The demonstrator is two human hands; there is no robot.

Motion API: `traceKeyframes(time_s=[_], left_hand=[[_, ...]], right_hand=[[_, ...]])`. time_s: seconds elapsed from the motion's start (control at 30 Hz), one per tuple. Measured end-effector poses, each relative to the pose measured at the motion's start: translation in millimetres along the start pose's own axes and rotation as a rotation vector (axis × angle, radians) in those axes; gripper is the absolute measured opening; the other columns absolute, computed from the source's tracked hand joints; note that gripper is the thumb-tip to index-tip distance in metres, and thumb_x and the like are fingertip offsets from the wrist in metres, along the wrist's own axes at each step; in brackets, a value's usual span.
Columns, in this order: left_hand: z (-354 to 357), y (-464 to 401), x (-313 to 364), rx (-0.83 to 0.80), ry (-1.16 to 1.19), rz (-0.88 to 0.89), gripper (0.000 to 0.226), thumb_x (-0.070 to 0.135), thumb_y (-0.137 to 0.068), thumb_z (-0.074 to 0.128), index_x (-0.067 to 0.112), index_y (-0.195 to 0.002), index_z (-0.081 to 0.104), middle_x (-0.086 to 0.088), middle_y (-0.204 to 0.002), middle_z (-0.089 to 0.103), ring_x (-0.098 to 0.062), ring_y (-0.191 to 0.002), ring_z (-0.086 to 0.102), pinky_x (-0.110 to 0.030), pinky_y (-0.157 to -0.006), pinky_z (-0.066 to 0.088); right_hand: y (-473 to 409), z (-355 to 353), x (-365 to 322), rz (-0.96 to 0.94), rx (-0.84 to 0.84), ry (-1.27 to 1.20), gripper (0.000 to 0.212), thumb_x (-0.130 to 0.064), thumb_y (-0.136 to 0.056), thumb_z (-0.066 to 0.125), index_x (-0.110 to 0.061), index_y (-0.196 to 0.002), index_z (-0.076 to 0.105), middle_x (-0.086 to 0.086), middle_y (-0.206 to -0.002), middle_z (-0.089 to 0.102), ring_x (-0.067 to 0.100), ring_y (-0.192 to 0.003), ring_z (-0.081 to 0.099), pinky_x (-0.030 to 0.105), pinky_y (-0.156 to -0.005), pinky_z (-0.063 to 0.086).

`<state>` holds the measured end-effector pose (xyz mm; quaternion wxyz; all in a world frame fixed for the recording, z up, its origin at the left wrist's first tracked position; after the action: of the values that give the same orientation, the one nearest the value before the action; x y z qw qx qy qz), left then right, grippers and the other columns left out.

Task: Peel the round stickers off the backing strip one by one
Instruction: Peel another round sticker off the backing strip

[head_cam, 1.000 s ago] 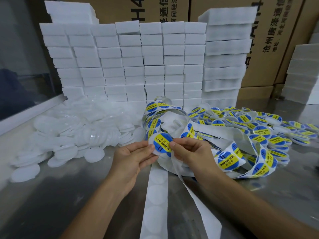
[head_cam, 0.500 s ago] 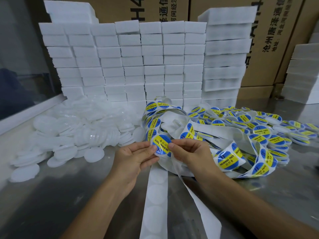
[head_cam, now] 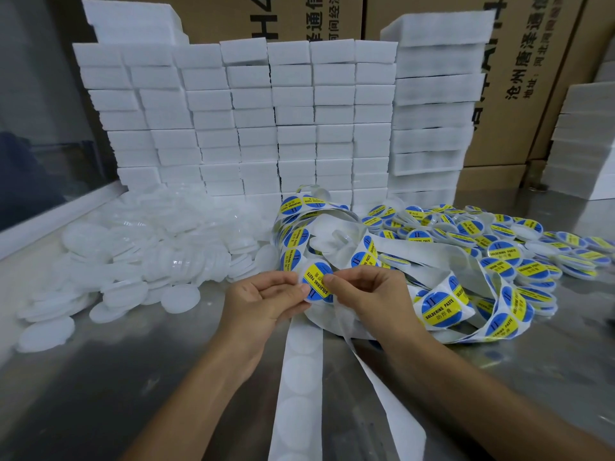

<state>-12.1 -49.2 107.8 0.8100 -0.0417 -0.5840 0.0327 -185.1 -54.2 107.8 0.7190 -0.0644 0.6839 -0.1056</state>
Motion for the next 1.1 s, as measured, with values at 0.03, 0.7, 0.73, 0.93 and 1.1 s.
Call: traceKeyframes(time_s=[0.03,0.7,0.73,0.93,1.1], left_hand=[[0.8,0.3,-0.1,-0.001,-0.016,0.017,0.03,0.012,-0.058,0.079,0.002,-0.085,0.071,-0.022,-0.088,0.074,-0.029,-0.079,0.074,-0.032,-0.072,0.061],[19.8,8.5,-4.9,-0.227,0.105,-0.003,0.022,0.011,-0.069,0.071,0.002,-0.083,0.055,-0.021,-0.091,0.072,-0.027,-0.08,0.073,-0.032,-0.071,0.059],[20.0,8.7,-4.7,-0.237,0.102,-0.002,0.021,0.011,-0.069,0.071,0.003,-0.081,0.056,-0.02,-0.09,0.073,-0.026,-0.079,0.072,-0.031,-0.07,0.059],[22.0,10.3,-0.9,-0.283,-0.07,0.071,0.018,0.016,-0.069,0.073,0.004,-0.08,0.064,-0.017,-0.081,0.072,-0.022,-0.075,0.071,-0.03,-0.065,0.059],[19.2,9.0,-0.3,-0.291,-0.119,0.079,0.025,0.015,-0.075,0.068,-0.003,-0.085,0.053,-0.016,-0.087,0.073,-0.022,-0.076,0.071,-0.032,-0.064,0.059]], right_hand=[[-0.1,0.0,-0.4,-0.016,0.013,0.018,0.006,-0.021,-0.076,0.083,-0.018,-0.074,0.078,0.001,-0.075,0.076,0.012,-0.072,0.074,0.017,-0.062,0.054],[-2.8,-2.5,-6.4,-0.262,-0.006,0.165,0.014,-0.02,-0.092,0.066,-0.008,-0.088,0.071,0.003,-0.068,0.07,0.008,-0.054,0.058,0.022,-0.054,0.049],[-3.4,-3.2,-5.4,-0.266,-0.003,0.182,0.015,-0.018,-0.094,0.064,-0.006,-0.087,0.071,0.003,-0.066,0.069,0.008,-0.052,0.057,0.022,-0.054,0.048],[-0.3,-0.5,-1.1,-0.238,0.084,0.261,0.048,-0.061,-0.065,0.078,-0.017,-0.072,0.058,-0.002,-0.056,0.059,0.007,-0.051,0.05,0.02,-0.051,0.042],[-3.8,-2.9,0.3,-0.245,0.035,0.228,0.034,-0.038,-0.086,0.071,-0.011,-0.071,0.056,0.011,-0.06,0.064,0.017,-0.051,0.057,0.042,-0.055,0.05]])
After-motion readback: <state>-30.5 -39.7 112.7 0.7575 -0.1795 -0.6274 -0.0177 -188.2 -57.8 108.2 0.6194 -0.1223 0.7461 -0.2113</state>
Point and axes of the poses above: each hand's wrist, its own y-axis away from the middle knuckle, its own z-axis out of the palm, x = y × z, the point moved 3 cm from there along -y, towards the middle knuckle
